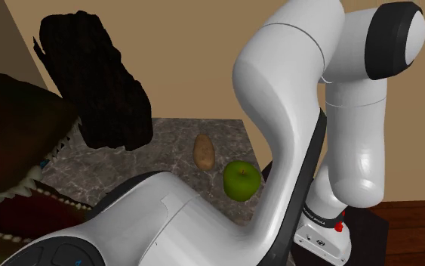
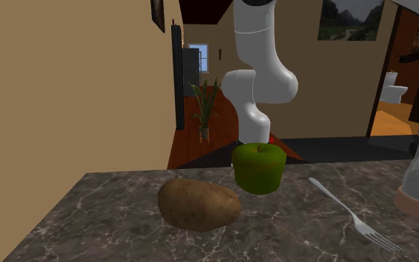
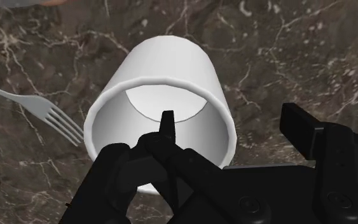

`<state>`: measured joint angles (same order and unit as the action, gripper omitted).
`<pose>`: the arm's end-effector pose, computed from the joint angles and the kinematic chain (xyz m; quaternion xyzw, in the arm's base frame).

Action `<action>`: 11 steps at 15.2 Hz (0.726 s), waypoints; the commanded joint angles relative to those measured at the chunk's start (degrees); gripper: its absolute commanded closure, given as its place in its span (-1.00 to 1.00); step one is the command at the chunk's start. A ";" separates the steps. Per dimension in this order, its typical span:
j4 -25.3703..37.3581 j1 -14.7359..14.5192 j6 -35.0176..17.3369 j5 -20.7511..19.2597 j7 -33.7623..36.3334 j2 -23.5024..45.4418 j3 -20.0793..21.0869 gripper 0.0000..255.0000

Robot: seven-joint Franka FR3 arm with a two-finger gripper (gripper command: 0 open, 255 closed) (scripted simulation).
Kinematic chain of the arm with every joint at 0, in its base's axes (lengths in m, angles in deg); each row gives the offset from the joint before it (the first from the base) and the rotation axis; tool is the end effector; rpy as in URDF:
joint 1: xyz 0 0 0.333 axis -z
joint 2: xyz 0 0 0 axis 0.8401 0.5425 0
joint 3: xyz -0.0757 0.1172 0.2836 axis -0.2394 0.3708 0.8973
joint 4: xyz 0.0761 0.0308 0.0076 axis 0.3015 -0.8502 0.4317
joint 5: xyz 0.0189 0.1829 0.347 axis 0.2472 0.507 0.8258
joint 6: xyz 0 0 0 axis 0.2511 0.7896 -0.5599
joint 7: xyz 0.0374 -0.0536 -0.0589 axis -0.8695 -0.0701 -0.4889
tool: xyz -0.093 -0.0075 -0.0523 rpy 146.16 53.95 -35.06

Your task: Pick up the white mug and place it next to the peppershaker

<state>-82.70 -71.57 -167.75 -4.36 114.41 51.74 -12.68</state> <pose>0.1745 0.5682 0.3621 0.9967 0.0053 0.0800 0.0111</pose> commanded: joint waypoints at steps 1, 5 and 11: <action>0.00 0.00 0.00 0.00 0.00 0.00 0.00 -1.00; 1.31 1.54 2.40 2.69 -1.57 -2.16 2.40 -1.00; 2.78 2.83 4.69 4.95 -2.91 -3.95 4.42 -1.00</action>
<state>-80.03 -68.75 -163.18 0.54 111.57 47.79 -8.28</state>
